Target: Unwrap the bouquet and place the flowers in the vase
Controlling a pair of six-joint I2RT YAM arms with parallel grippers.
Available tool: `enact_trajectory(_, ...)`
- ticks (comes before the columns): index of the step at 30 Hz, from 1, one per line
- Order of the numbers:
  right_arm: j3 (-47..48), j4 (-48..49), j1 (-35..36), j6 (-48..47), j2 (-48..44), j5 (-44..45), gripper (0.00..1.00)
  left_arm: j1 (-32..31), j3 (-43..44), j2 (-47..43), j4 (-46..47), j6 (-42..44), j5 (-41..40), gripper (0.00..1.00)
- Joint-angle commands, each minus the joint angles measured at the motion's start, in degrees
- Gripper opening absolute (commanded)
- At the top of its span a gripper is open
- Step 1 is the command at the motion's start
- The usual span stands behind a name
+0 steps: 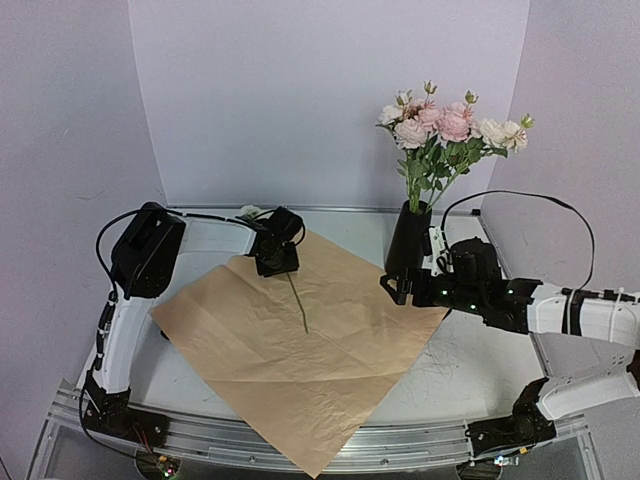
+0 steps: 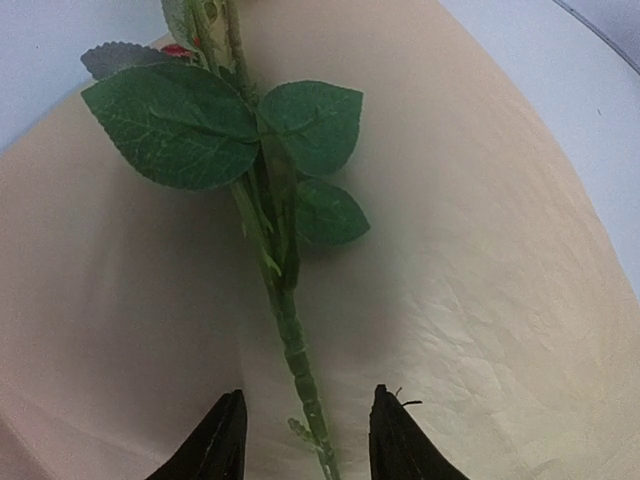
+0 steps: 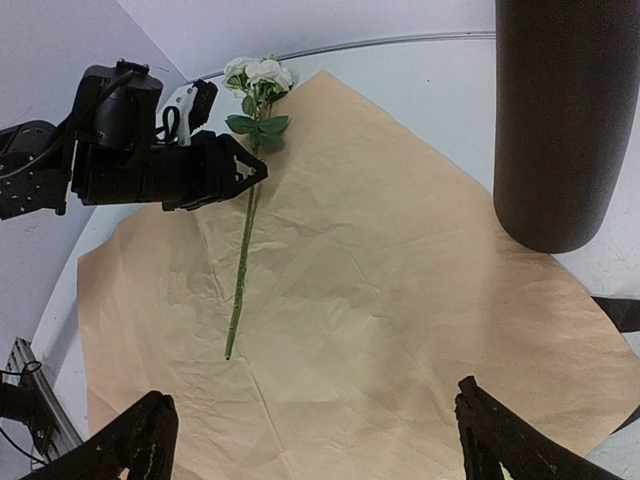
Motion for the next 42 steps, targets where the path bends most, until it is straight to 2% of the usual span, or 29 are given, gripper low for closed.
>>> enact_trajectory(1,3.0,1.6,0.4,-1.0,1.3,1.6,0.98,0.3,4.5,1.7,-3.2,-0.7,-2.3,0.4)
enact_trajectory(3,3.6,1.6,0.4,-1.1,1.8,1.5,0.98,0.3,5.8,2.6,-4.1,-0.5,-2.6,0.35)
enact_trajectory(9,4.4,1.8,0.5,-0.7,2.4,1.9,0.98,0.3,10.2,5.8,-8.5,0.2,-3.7,0.33)
enact_trajectory(11,4.0,2.1,0.5,-0.3,2.3,2.0,0.98,0.3,11.3,6.9,-9.5,0.5,-3.2,0.3)
enact_trajectory(13,3.8,2.5,0.5,0.0,2.0,1.9,0.98,0.4,12.3,7.7,-10.1,1.1,-2.5,0.18)
enact_trajectory(15,3.8,2.5,0.6,0.3,1.6,1.5,0.98,0.6,13.0,8.0,-10.6,1.6,-1.3,0.01)
enact_trajectory(18,4.2,2.5,0.6,0.9,0.5,0.0,0.98,0.9,12.9,5.8,-11.3,2.2,-1.7,0.0)
enact_trajectory(26,7.8,1.4,0.7,3.4,0.3,-2.8,0.97,0.8,3.8,-12.1,-10.9,6.4,-7.0,0.0)
enact_trajectory(31,14.0,0.3,0.8,5.5,5.1,-6.1,0.97,0.7,-2.0,-22.5,-7.5,17.0,3.3,0.0)
enact_trajectory(35,19.4,0.4,1.2,9.0,9.5,-9.8,0.96,0.7,-11.0,-31.0,-0.6,21.3,15.0,0.0)
enact_trajectory(38,23.0,1.8,1.8,11.2,11.4,-11.6,0.95,0.5,-20.0,-39.0,9.5,22.6,25.6,0.0)
enact_trajectory(40,24.5,3.6,2.3,12.5,11.9,-12.8,0.93,-0.1,-26.1,-44.3,17.2,22.1,29.2,0.0)
enact_trajectory(42,25.1,6.2,2.9,13.7,12.3,-14.2,0.86,-1.0,-31.4,-48.9,24.0,21.0,31.1,0.0)
